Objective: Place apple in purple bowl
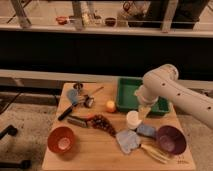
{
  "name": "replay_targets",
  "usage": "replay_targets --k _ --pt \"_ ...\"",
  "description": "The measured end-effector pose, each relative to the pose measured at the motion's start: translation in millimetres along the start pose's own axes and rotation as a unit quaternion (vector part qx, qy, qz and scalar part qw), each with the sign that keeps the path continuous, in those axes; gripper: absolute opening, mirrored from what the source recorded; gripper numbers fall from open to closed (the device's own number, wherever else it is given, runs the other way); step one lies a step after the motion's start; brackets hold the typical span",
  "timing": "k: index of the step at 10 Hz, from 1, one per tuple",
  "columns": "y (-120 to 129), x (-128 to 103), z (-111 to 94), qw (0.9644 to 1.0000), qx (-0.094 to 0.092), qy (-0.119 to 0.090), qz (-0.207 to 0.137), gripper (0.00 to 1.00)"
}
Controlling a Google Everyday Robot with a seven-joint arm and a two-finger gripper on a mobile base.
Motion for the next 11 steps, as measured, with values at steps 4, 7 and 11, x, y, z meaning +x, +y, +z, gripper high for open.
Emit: replay_targets --k 4,7,11 --pt "-5 -30 3 0.9996 -0.003 -0.008 -0.026 0.80" --pt "-9 -46 5 0.9991 -0.004 -0.008 -0.041 0.80" --pt "-18 -62 9 0.9985 -0.007 -0.007 -0.055 0.80"
